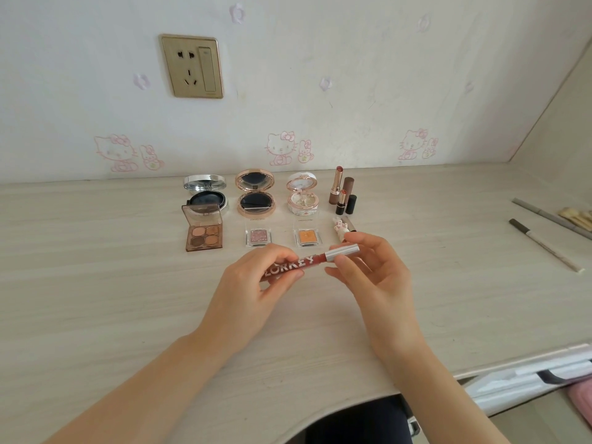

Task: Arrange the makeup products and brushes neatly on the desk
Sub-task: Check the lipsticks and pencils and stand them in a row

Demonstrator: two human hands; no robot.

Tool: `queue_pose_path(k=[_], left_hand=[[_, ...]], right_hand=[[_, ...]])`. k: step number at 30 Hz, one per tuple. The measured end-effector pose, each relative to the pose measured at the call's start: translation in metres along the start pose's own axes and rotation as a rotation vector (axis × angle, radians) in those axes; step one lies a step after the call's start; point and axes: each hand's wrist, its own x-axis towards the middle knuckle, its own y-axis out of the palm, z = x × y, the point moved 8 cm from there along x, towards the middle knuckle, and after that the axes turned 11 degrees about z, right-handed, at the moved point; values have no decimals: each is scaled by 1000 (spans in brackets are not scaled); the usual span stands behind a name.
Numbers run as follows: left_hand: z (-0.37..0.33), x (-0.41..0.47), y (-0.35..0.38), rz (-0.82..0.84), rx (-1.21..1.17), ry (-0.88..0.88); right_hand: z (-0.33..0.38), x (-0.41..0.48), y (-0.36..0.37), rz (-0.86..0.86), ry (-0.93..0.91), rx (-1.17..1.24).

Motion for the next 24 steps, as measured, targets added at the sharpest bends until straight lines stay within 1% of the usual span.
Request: queue_pose_path(k=[5,9,13,16,19,24], left_hand=[[-1,-1,1,12,-13,3],[1,-1,4,35,-6,-13],[-5,0,8,69,41,3],[-12,1,15,125,87,19],[-25,3,22,187,179,94],[-47,4,45,351,267,245]], right_hand=[[-1,0,-8,-42,-2,54],[4,3,-18,-96,21,53],[10,5,-28,-103,75,3],[16,8,-36,-111,102,16],[21,11,-45,-107,144,10],[31,18,-64,-63,203,22]])
